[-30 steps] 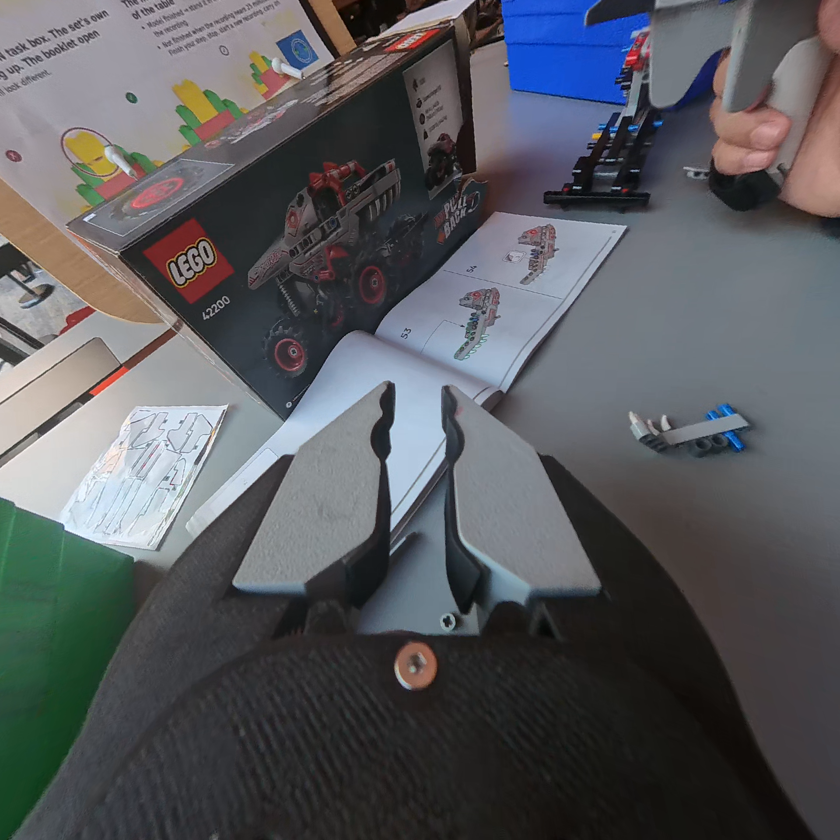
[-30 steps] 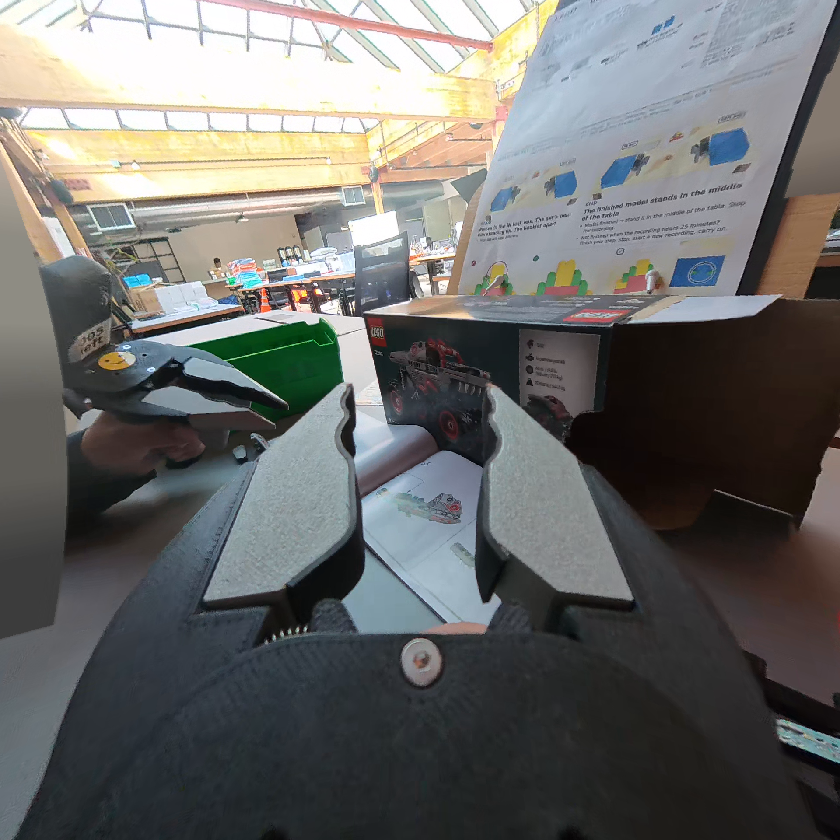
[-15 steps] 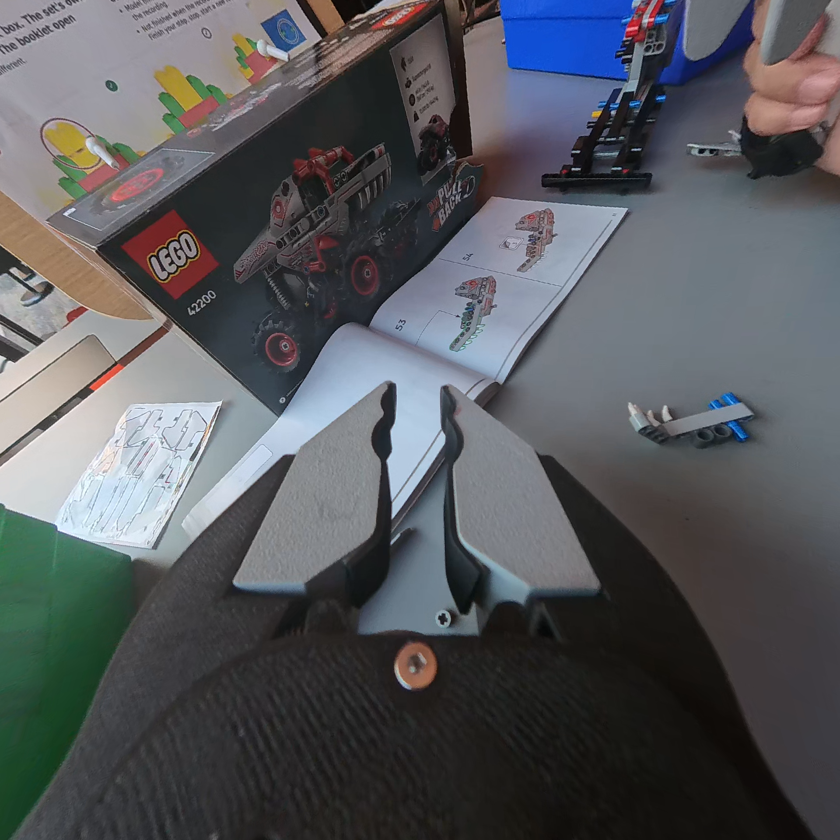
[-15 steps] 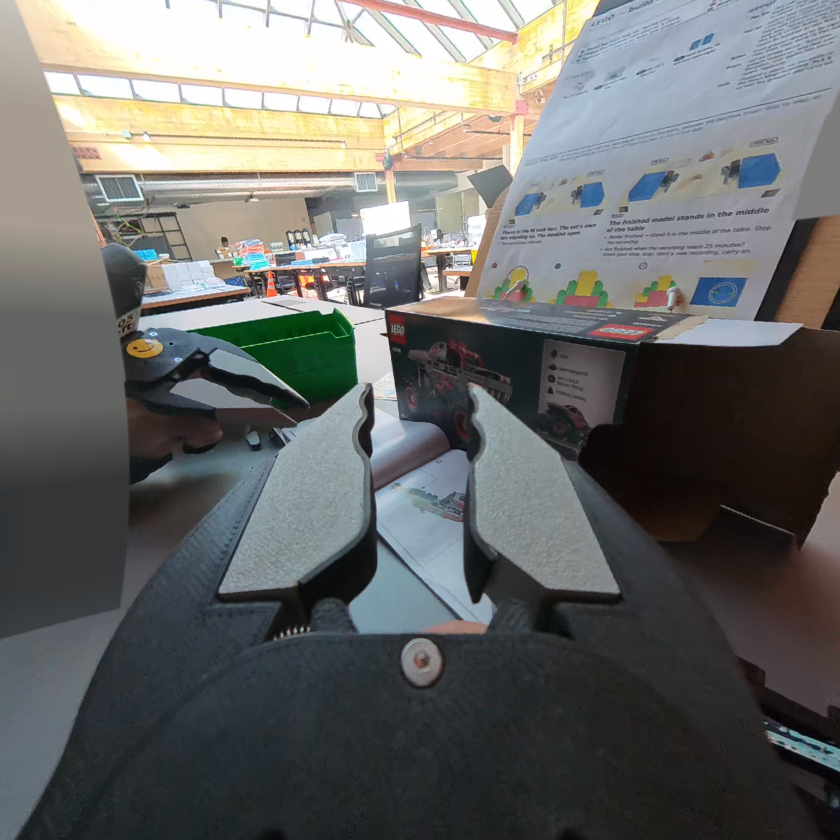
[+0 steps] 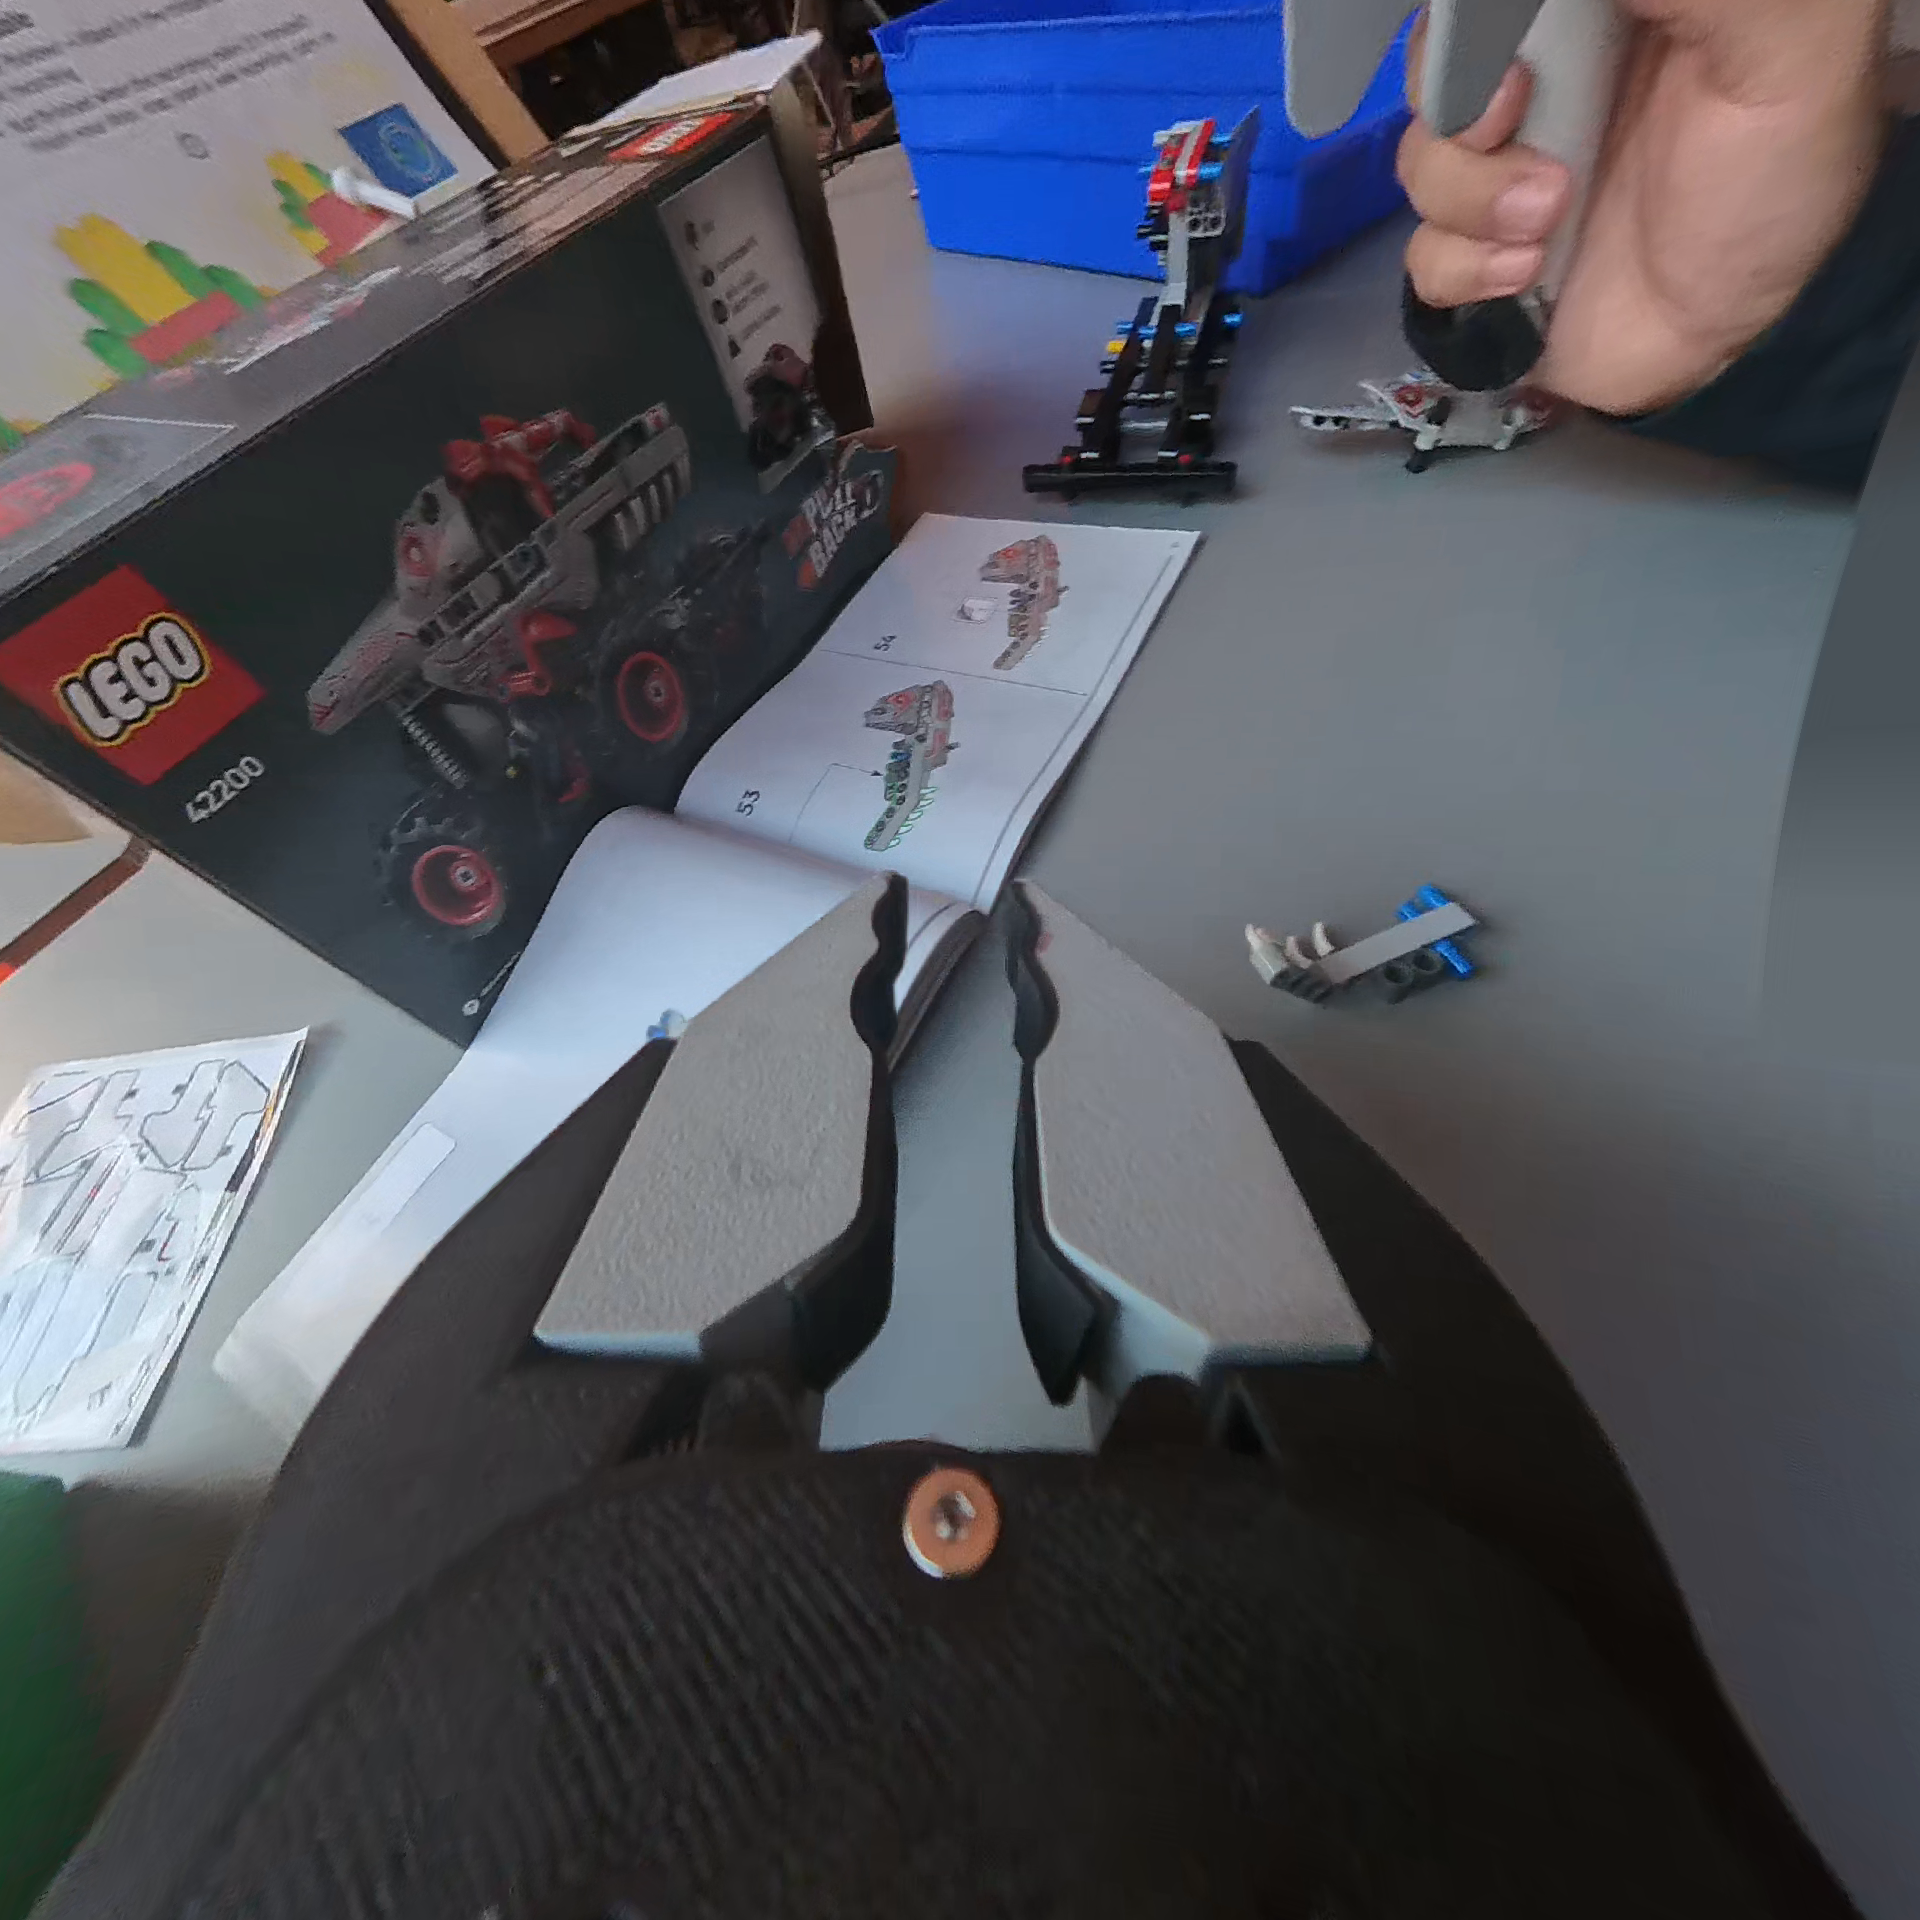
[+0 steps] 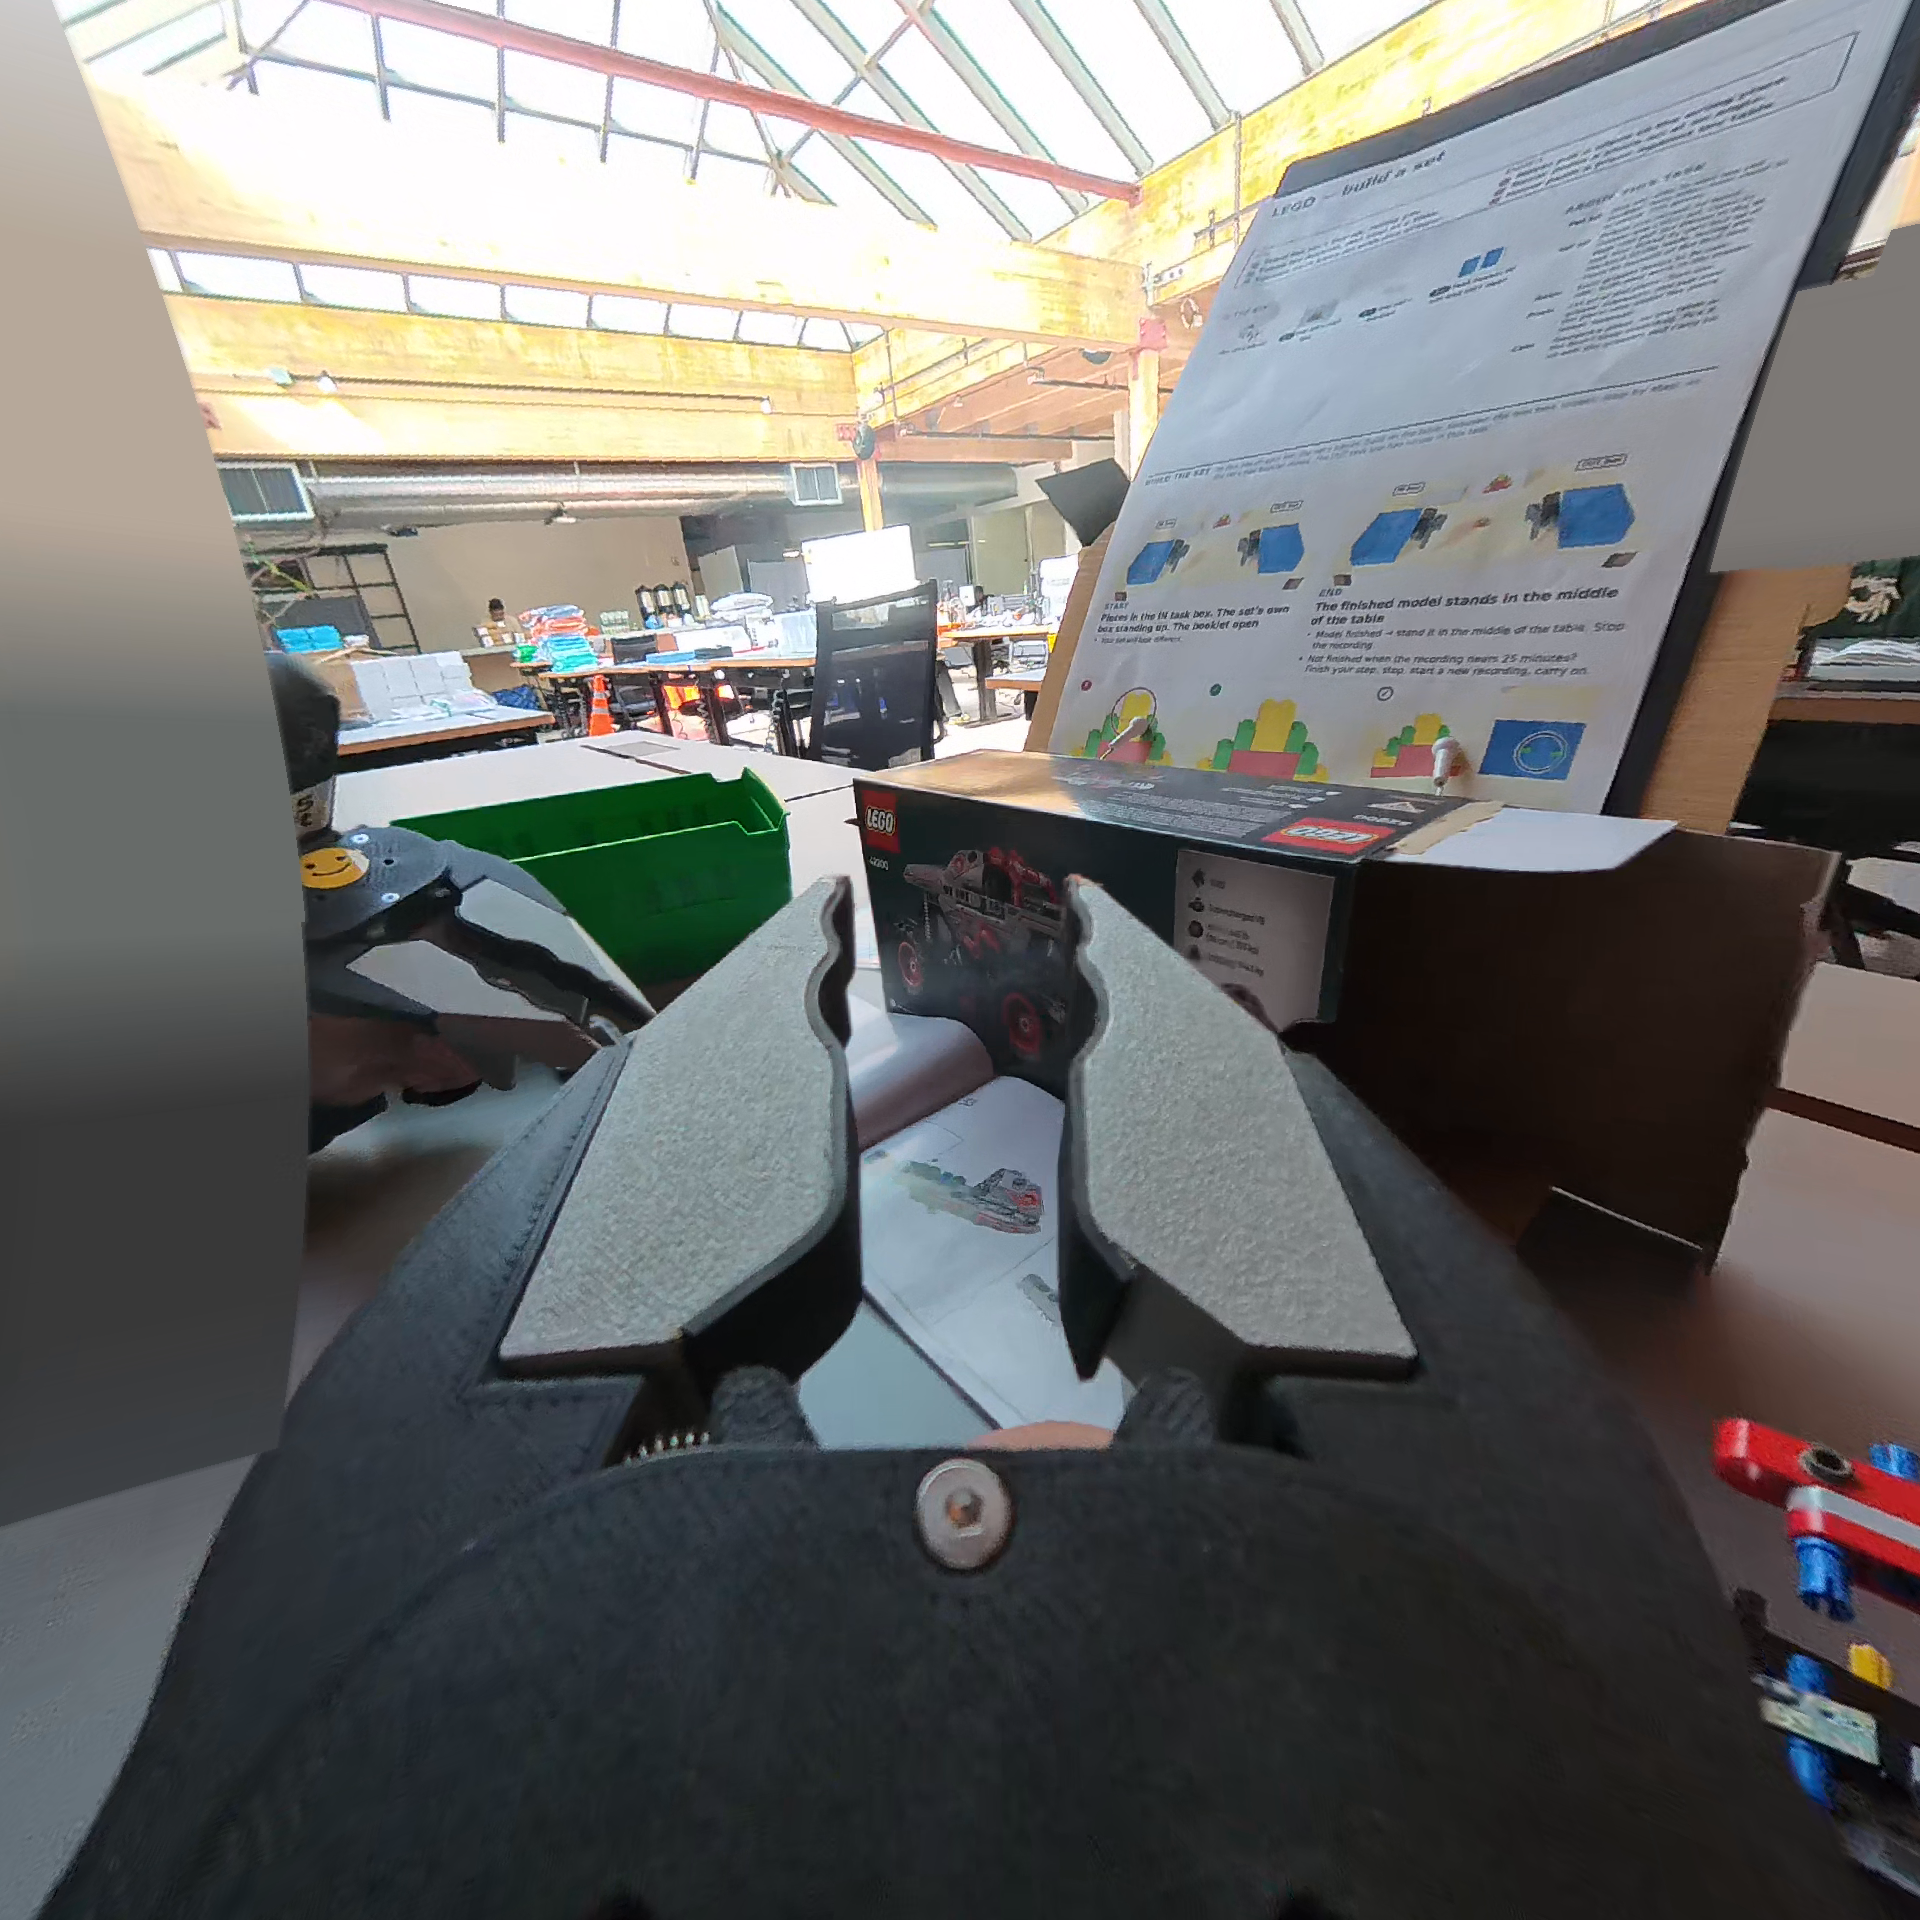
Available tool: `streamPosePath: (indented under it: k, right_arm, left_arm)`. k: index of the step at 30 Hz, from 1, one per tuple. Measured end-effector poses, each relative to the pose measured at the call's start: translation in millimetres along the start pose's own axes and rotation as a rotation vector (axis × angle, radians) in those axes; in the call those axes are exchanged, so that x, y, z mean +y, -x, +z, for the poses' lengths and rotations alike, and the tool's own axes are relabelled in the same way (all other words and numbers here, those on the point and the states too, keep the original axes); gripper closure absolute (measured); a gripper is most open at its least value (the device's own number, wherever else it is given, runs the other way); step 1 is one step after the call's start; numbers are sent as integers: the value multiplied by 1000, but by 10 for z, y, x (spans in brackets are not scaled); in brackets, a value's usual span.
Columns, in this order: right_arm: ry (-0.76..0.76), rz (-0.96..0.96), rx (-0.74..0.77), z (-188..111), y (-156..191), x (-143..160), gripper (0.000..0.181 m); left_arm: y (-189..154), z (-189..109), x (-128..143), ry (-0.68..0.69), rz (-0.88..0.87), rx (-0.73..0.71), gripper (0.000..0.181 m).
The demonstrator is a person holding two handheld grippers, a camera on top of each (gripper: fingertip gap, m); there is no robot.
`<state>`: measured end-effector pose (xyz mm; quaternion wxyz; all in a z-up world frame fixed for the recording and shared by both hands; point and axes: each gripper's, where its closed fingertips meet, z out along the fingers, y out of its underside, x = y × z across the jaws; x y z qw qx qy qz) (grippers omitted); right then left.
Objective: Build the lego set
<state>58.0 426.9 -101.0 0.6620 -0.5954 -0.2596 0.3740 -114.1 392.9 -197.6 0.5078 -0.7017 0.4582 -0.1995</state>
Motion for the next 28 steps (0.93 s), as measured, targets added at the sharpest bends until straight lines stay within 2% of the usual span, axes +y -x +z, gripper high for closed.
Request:
streamPosePath:
  k: [5,8,13,17,21,28]
  right_arm:
    - [147,-15,-74,153,160,316,140]
    - [177,-86,-63,173,190,362,140]
    - [83,-129,-4,62,82,86,141]
    - [-13,-74,45,-71,-89,-123,141]
    - [-53,-28,68,-146,-198,-202,139]
    - [-112,-113,142,-335,-307,-458,138]
  left_arm:
    - [-293,60,18,2,135,94,166]
    - [-428,111,102,45,199,134,165]
    - [-695,39,30,-15,286,244,166]
    - [-698,-28,-68,-83,337,219,171]
    - [-592,-44,-120,-110,352,143,175]
    - [-675,-19,-55,-75,388,172,176]
